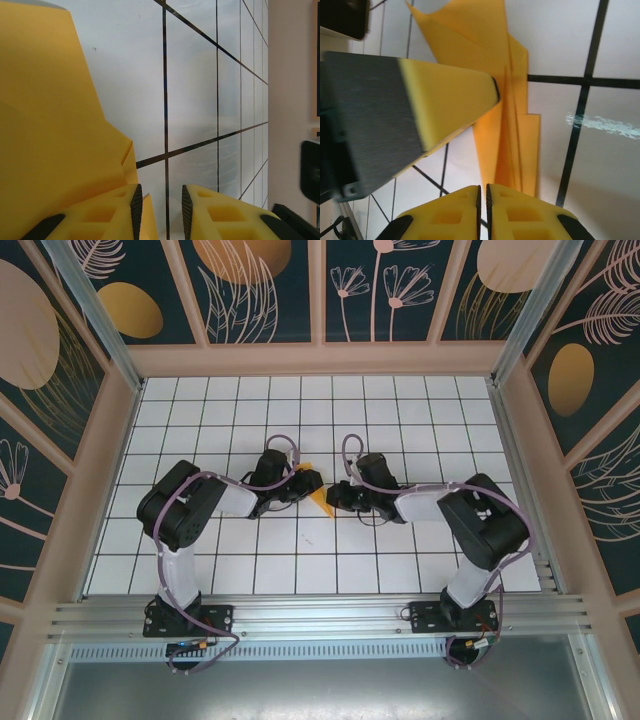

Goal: Fold a paper plane with a square sheet of paper (pick it up from the middle)

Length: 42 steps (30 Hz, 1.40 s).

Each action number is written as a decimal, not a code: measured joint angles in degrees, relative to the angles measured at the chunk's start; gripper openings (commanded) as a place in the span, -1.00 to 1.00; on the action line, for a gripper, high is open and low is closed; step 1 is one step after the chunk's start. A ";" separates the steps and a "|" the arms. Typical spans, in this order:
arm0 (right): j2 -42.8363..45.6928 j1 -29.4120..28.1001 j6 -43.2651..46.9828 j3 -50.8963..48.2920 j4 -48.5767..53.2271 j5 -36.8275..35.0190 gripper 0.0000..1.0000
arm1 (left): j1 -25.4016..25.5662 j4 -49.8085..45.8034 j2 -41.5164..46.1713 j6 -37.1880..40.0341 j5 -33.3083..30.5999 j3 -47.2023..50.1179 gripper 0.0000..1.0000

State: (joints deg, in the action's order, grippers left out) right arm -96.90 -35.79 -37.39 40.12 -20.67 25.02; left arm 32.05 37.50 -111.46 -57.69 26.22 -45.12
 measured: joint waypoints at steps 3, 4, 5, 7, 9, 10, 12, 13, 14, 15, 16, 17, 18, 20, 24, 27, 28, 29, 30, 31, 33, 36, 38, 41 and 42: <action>1.14 0.00 0.52 0.72 0.44 2.23 -0.87 | 0.00 0.02 -0.13 0.02 0.37 -0.13 -0.39; 1.11 0.00 0.68 1.01 0.35 3.52 -0.89 | 0.00 0.00 -0.22 0.00 0.39 -0.24 -0.39; 1.11 -0.02 0.63 1.07 0.31 4.85 -0.93 | 0.00 0.00 -0.35 0.02 0.42 -0.44 -0.39; 0.46 -0.17 0.63 1.53 0.37 7.17 -0.95 | 0.00 -0.02 -0.48 0.02 0.46 -0.72 -0.39; -0.98 -0.42 0.68 2.36 0.42 8.79 -0.95 | 0.00 -0.07 -0.66 0.02 0.48 -0.92 -0.39; -1.66 -0.57 0.66 2.62 0.46 9.31 -0.96 | 0.00 -0.13 -0.72 0.02 0.55 -1.05 -0.39; -2.58 -0.66 0.70 2.86 1.05 9.44 -0.97 | 0.00 -0.22 -0.79 0.04 0.59 -1.20 -0.39; -3.08 -0.63 0.87 3.08 1.64 9.31 -0.97 | 0.00 -0.26 -0.81 0.04 0.59 -1.25 -0.39; -3.50 -0.61 1.01 3.23 1.99 9.09 -0.97 | 0.00 -0.28 -0.81 0.04 0.59 -1.29 -0.39; -3.89 -0.50 1.05 3.28 2.27 8.87 -0.98 | 0.00 -0.31 -0.85 0.04 0.59 -1.36 -0.40; -4.15 -0.24 1.05 3.28 2.56 8.81 -0.98 | 0.00 -0.35 -0.90 0.04 0.61 -1.42 -0.40; -4.35 0.04 1.05 3.28 2.82 8.55 -0.98 | 0.00 -0.42 -0.94 0.04 0.59 -1.44 -0.40; -4.57 0.50 1.05 3.28 3.06 8.35 -0.98 | 0.00 -0.44 -0.98 0.04 0.61 -1.51 -0.40; -5.03 1.36 1.05 3.28 3.21 8.02 -0.99 | 0.00 -0.46 -1.01 0.07 0.61 -1.60 -0.40; -6.43 2.47 1.01 3.23 3.30 8.02 -1.00 | 0.00 -0.70 -1.25 0.07 0.66 -1.99 -0.40; -7.43 2.73 0.83 2.58 2.45 8.13 -1.00 | 0.00 -0.90 -1.53 0.09 0.96 -2.38 -0.40; -7.43 2.89 0.74 2.25 1.88 8.24 -1.00 | 0.00 -0.96 -1.62 0.09 1.01 -2.54 -0.41; -7.43 3.06 0.55 1.88 1.20 8.44 -1.00 | 0.04 -1.03 -1.70 0.09 1.03 -2.62 -0.40; -7.43 3.26 0.04 1.36 0.20 8.81 -1.00 | 0.15 -1.09 -1.75 0.11 1.07 -2.71 -0.41; -7.43 3.43 -0.44 0.81 -0.87 9.16 -1.00 | 0.15 -1.20 -1.81 0.11 1.07 -2.82 -0.41; -7.43 4.33 -1.03 -0.04 -2.23 10.47 -1.00 | 0.24 -1.33 -1.97 0.26 1.38 -3.15 -0.40; -7.41 5.31 -1.38 -0.24 -2.25 11.93 -1.00 | 0.37 -1.60 -2.27 0.48 1.84 -3.54 -0.41; -7.28 5.53 -1.36 -0.22 -1.73 12.81 -0.99 | 0.37 -1.73 -2.29 0.50 1.86 -3.63 -0.41; -5.77 5.70 -1.05 -0.09 0.61 14.16 -0.98 | 0.37 -1.77 -2.29 0.50 1.86 -3.65 -0.41; -5.07 5.70 -0.66 0.11 1.64 14.56 -0.98 | 0.37 -1.77 -2.29 0.50 1.86 -3.65 -0.41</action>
State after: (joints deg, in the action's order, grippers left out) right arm -101.97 -30.09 -38.04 40.23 -19.03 39.57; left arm 32.42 35.73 -113.75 -57.19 28.08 -48.77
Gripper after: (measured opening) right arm 0.064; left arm 0.296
